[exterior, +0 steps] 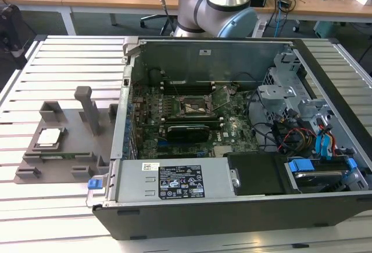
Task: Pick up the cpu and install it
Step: 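Pick up the cpu and move it towards the insertion slot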
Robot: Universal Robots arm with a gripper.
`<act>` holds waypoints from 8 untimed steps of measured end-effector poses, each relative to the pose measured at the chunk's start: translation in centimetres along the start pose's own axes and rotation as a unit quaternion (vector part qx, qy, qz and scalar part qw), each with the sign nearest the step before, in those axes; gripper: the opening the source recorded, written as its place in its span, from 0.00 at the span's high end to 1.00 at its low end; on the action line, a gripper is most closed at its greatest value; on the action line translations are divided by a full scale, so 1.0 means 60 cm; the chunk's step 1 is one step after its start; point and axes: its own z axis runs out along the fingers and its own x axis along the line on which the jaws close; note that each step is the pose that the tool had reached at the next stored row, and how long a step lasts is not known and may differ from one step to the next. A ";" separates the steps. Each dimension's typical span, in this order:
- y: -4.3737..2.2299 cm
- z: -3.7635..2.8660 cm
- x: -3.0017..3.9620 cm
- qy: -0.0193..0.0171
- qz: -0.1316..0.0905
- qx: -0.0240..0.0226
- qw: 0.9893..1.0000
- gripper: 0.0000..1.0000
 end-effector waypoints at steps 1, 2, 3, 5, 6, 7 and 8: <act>0.000 0.000 0.000 0.000 -0.004 0.005 1.000 0.34; 0.000 0.000 0.000 0.000 -0.011 0.007 1.000 0.34; 0.000 0.000 0.000 0.000 -0.015 0.007 1.000 0.34; 0.000 0.000 0.000 0.000 -0.017 0.007 1.000 0.34; 0.000 0.001 0.000 0.000 -0.017 0.007 1.000 0.34; 0.000 0.002 0.000 0.000 -0.017 0.007 1.000 0.34; 0.000 0.004 0.000 0.000 -0.017 0.007 1.000 0.34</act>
